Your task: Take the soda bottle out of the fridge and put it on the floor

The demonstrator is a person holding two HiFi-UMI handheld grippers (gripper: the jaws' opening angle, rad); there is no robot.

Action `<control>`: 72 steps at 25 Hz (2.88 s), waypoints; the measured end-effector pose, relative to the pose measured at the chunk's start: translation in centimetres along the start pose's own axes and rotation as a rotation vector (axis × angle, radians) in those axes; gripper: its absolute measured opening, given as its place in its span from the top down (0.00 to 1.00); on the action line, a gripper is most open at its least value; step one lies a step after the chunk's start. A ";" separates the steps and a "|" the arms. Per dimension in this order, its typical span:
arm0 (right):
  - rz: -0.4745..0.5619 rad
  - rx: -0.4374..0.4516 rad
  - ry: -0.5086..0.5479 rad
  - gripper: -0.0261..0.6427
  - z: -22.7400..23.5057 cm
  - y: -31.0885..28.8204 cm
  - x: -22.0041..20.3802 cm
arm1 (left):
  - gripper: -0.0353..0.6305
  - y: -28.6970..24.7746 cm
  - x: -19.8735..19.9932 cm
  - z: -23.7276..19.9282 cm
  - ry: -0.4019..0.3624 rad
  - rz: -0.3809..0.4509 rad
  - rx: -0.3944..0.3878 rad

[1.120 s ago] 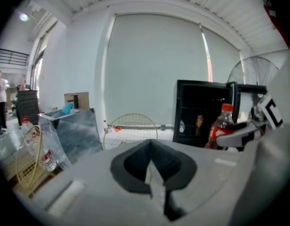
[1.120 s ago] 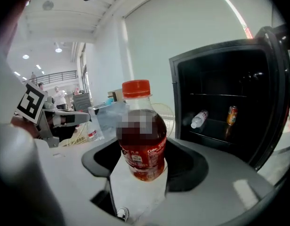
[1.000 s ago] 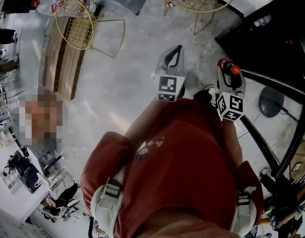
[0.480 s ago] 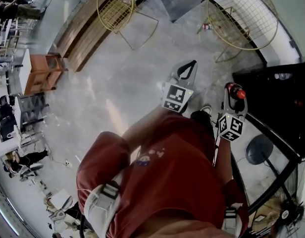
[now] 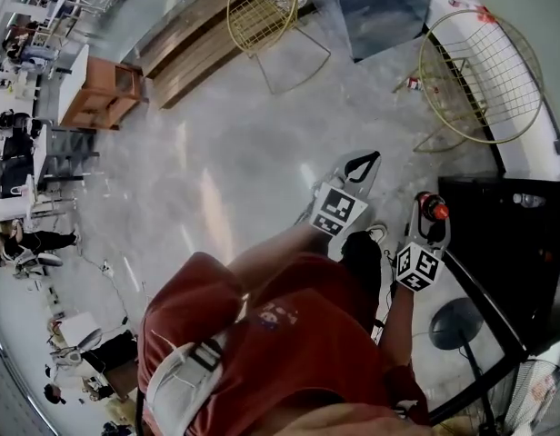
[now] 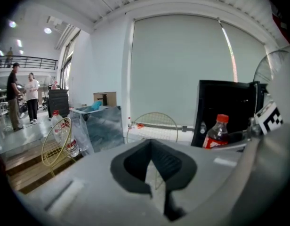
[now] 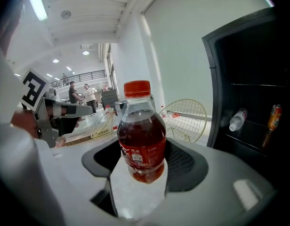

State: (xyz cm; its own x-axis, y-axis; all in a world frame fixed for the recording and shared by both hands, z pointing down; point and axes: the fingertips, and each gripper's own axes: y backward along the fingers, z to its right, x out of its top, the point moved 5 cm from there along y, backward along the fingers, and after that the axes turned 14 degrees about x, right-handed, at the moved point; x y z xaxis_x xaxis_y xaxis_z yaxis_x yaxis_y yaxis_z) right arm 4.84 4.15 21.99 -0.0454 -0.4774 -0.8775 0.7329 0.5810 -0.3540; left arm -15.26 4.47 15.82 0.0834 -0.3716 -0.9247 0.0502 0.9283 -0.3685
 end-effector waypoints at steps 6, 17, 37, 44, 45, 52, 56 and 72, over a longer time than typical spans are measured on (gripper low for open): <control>-0.012 -0.062 -0.040 0.52 -1.5 -2.8 -3.3 | 0.95 -1.9 -3.5 -2.3 -0.017 -0.013 -0.079; -0.098 -0.124 -0.116 0.52 2.0 -10.1 -15.3 | 0.95 -7.2 -16.6 -4.9 -0.046 -0.078 -0.085; -0.253 -0.105 -0.119 0.52 10.9 -24.3 -42.9 | 0.95 -20.6 -46.3 -3.3 -0.059 -0.150 -0.120; -0.264 -0.055 -0.035 0.52 14.5 -28.8 -51.7 | 0.95 -25.2 -55.0 -0.8 -0.031 -0.128 -0.223; -0.264 -0.053 -0.020 0.52 15.2 -29.4 -53.0 | 0.95 -25.8 -56.3 -0.3 -0.043 -0.121 -0.248; -0.265 -0.019 0.083 0.52 19.0 -34.0 -59.9 | 0.95 -30.9 -64.9 0.8 -0.034 -0.085 -0.303; -0.233 0.012 0.111 0.52 21.2 -36.8 -62.7 | 0.95 -33.5 -68.3 1.3 -0.045 -0.035 -0.311; -0.100 0.032 0.184 0.52 25.5 -42.5 -64.7 | 0.95 -34.4 -73.2 1.8 -0.088 0.121 -0.284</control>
State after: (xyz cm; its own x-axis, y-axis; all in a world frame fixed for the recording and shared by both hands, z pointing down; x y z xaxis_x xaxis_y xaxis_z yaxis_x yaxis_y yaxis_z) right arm -6.11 -6.44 102.07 -0.2401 -0.4011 -0.8840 0.7397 0.5142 -0.4342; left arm -21.31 -0.35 96.35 0.1580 -0.2462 -0.9563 -0.2440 0.9286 -0.2794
